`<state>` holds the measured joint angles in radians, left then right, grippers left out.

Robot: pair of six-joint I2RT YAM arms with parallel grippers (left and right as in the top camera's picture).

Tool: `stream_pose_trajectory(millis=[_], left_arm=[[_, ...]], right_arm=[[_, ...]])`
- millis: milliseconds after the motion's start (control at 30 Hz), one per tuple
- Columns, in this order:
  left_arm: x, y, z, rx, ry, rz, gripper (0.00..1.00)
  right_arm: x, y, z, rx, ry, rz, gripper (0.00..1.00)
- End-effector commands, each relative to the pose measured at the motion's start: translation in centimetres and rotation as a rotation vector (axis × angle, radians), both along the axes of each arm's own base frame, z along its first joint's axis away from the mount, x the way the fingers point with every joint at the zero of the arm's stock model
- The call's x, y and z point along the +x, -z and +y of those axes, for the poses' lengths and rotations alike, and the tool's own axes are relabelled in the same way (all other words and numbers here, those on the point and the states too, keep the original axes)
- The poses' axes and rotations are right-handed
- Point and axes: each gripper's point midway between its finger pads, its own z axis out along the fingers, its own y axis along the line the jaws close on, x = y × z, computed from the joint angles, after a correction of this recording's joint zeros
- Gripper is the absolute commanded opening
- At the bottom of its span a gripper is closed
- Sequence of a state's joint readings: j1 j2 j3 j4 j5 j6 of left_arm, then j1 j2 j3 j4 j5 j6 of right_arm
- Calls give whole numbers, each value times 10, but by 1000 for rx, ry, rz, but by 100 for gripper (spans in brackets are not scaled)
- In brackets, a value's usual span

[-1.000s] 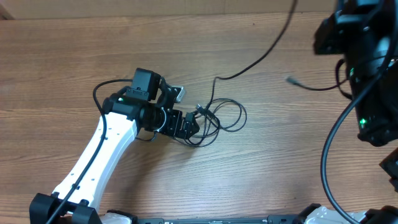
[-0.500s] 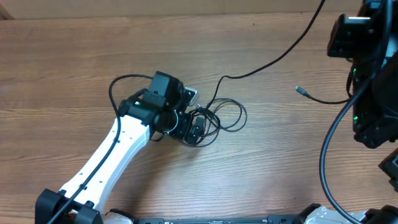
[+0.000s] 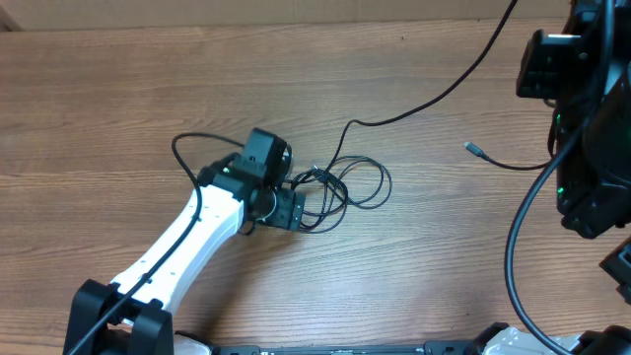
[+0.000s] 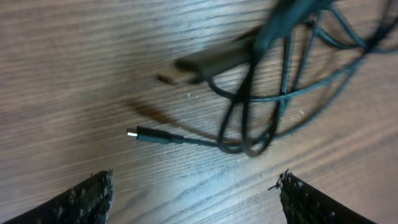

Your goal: Untangle cables

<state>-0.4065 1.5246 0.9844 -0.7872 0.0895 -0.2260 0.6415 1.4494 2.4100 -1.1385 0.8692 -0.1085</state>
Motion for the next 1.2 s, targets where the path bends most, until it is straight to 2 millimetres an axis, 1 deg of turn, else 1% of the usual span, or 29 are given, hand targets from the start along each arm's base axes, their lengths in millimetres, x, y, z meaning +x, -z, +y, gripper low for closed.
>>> stream_pose_trajectory(millis=[0, 33, 67, 100, 133, 167, 200, 233, 267, 433, 467, 533, 567, 600, 633, 833, 1167], left_arm=[[-12, 19, -4, -44, -96, 54, 86], [-13, 22, -10, -79, -90, 56, 85], [-12, 23, -15, -108, -82, 53, 81], [-11, 24, -16, -113, -82, 44, 72], [-10, 24, -16, -115, -81, 39, 50], [-8, 23, -17, -119, -81, 31, 31], [-5, 22, -18, -126, -80, 20, 15], [-3, 21, -20, -131, -79, 11, 6], [1, 20, -22, -142, -77, -4, 4], [15, 12, -32, -196, -65, -59, 4], [17, 10, -35, -208, -62, -71, 8], [22, 7, -38, -227, -56, -93, 69], [25, 6, -39, -232, -56, -103, 88], [26, 5, -40, -236, -54, -111, 97], [28, 4, -41, -239, -54, -117, 100], [35, 2, -42, -239, -49, -150, 100], [40, 13, -43, -232, -60, -144, 100]], right_arm=[[-4, -7, -6, 25, 19, -24, 4], [-4, -7, -6, 25, 19, -24, 4], [-4, -7, -6, 25, 19, -24, 4], [-4, -7, -6, 25, 19, -24, 4], [-4, -7, -6, 25, 19, -24, 4], [-4, -7, -6, 25, 19, -24, 4], [-4, -7, -6, 25, 19, -24, 4], [-4, -7, -6, 25, 19, -24, 4], [-4, -6, -6, 25, 19, -23, 4], [-3, -4, -3, 31, 1, -16, 4], [-3, -4, -2, 35, -6, -14, 4], [-3, -2, 0, 34, -18, -7, 4], [-3, -1, 1, 32, -20, -4, 4], [-3, -1, 1, 30, -20, -2, 4], [-3, 0, 1, 29, -19, 0, 4], [-3, 0, 1, 29, -20, 0, 4], [-3, 4, 0, 20, -19, 16, 4]])
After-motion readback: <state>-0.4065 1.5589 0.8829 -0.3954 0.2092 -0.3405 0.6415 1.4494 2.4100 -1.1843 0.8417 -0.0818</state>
